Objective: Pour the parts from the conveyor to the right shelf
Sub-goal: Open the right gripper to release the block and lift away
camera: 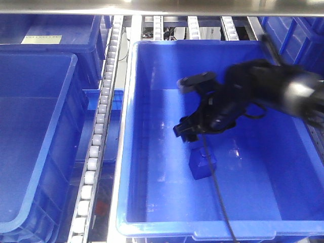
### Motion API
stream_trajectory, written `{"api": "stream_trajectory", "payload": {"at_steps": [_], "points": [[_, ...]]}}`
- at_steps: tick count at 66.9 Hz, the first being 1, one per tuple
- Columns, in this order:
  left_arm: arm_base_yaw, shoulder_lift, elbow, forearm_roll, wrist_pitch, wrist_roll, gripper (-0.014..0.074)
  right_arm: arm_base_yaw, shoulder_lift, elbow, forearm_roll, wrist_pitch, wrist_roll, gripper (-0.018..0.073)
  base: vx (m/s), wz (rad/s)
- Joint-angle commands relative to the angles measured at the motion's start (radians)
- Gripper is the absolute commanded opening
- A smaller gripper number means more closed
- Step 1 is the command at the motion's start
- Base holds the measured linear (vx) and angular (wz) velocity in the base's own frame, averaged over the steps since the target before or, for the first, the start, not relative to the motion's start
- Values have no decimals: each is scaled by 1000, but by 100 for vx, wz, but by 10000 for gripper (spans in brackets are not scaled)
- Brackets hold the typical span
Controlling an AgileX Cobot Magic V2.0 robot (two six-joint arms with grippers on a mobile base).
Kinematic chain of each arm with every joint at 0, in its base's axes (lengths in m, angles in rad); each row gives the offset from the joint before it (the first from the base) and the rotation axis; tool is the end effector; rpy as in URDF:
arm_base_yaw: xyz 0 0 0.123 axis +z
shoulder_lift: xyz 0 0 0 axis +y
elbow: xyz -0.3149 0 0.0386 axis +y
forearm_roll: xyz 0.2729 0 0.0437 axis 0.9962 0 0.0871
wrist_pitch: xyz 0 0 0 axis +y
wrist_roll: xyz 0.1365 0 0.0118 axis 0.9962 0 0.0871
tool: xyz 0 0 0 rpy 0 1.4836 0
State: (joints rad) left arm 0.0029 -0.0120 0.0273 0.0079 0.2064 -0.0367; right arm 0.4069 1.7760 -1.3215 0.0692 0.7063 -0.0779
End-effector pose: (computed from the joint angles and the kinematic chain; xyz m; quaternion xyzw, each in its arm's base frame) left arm 0.0939 0.0005 0.1788 -0.0125 0.7529 -0.0080 0.6579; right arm 0.3940 0.1765 0.2226 -0.2131 0.9452 0.0681 0.2380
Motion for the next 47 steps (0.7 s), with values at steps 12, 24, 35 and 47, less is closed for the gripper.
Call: {"api": "stream_trajectory", "payload": {"at_steps": [12, 24, 35, 47], "points": [[-5, -11, -19, -8, -80, -8, -6, -2, -349, 218, -14, -306, 18, 284, 0, 0], [-5, -11, -19, -8, -80, -8, -6, -4, -571, 374, -80, -396, 33, -15, 0, 0], [-5, -11, -19, -8, -80, -8, -6, -64, -772, 503, -151, -408, 70, -9, 0, 0], [-5, -11, -19, -8, -80, -8, -6, -178, -1015, 638, -154, -406, 57, -9, 0, 0]]}}
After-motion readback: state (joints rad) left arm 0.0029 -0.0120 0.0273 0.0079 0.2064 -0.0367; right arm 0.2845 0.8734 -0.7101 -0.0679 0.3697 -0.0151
